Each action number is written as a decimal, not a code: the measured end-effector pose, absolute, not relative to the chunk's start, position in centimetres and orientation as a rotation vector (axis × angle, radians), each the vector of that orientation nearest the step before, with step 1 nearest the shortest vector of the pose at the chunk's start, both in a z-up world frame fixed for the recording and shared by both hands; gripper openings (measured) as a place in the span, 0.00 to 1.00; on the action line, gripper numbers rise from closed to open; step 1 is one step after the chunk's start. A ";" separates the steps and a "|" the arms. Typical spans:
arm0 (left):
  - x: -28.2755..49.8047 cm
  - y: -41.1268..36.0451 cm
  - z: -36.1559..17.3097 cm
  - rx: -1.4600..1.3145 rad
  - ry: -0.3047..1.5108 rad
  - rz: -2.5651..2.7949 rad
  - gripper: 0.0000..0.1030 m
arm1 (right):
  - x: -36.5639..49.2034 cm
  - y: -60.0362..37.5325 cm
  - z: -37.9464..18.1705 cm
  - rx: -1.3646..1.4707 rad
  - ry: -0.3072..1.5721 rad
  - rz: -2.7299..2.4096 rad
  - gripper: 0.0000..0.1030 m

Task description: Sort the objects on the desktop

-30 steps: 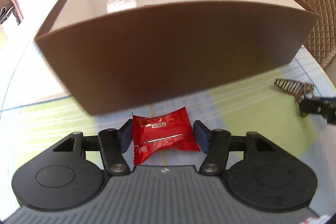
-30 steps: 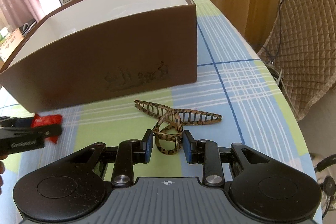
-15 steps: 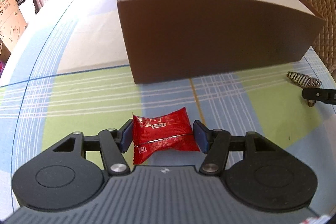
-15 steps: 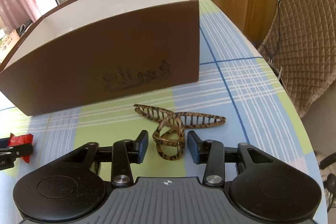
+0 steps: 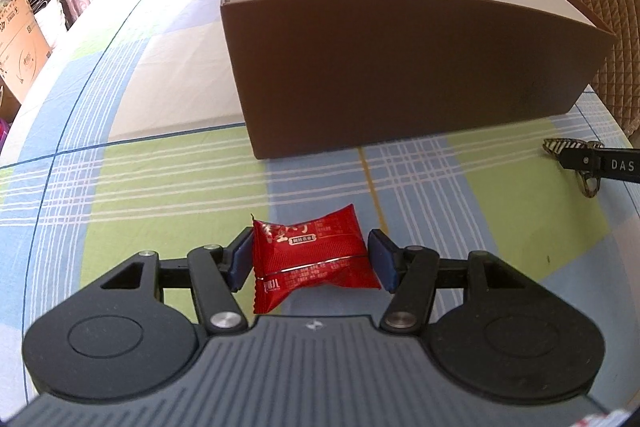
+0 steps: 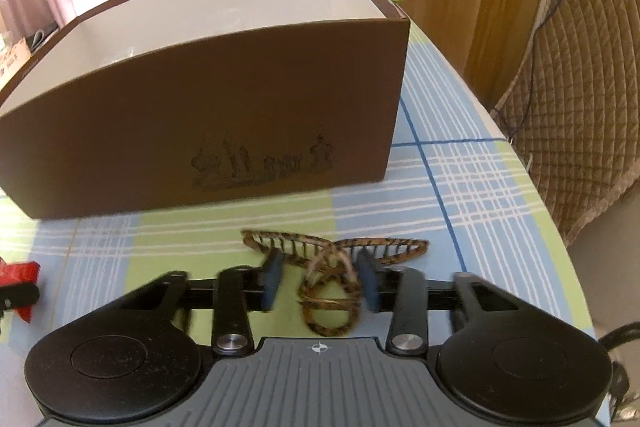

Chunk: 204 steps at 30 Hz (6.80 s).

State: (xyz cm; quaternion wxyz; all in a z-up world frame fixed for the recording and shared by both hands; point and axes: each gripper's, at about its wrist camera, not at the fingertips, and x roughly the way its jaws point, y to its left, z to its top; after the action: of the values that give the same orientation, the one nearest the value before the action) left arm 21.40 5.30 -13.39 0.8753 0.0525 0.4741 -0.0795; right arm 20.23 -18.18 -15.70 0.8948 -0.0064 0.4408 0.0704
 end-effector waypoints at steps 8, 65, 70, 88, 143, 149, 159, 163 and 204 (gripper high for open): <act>21.0 5.0 -13.0 0.115 0.984 -0.186 0.54 | 18.3 -18.4 -15.7 -0.034 0.917 0.204 0.27; 28.9 3.6 -0.4 0.157 0.693 -0.325 0.54 | 24.2 -13.5 -1.1 0.029 0.719 0.456 0.27; 31.7 3.4 -1.3 0.184 0.709 -0.319 0.54 | 27.3 -13.3 -2.0 0.027 0.757 0.438 0.27; 40.6 0.7 -6.7 0.219 0.845 -0.335 0.54 | 35.1 -10.8 -9.0 -0.177 0.934 0.335 0.27; 41.8 1.7 -5.0 0.154 0.808 -0.315 0.87 | 34.9 -12.4 -8.0 -0.128 0.859 0.394 0.98; 39.7 1.9 -3.4 0.149 0.796 -0.289 0.91 | 33.8 -12.5 -7.4 -0.092 0.858 0.363 0.98; 36.8 3.6 -1.6 0.101 0.736 -0.245 0.95 | 31.1 -12.3 -5.4 -0.091 0.799 0.314 0.98; 35.4 4.0 -1.3 0.118 0.704 -0.234 0.96 | 29.6 -12.1 -4.7 -0.109 0.774 0.279 0.98; 15.7 3.6 2.7 0.045 0.757 -0.073 0.99 | 15.3 -17.1 1.1 0.012 0.722 0.372 0.98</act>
State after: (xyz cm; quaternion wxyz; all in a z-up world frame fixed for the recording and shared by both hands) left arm 15.69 3.55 2.67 0.9284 0.0220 0.3692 -0.0356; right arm 15.31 -17.08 1.11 0.9187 0.0059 0.3511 0.1808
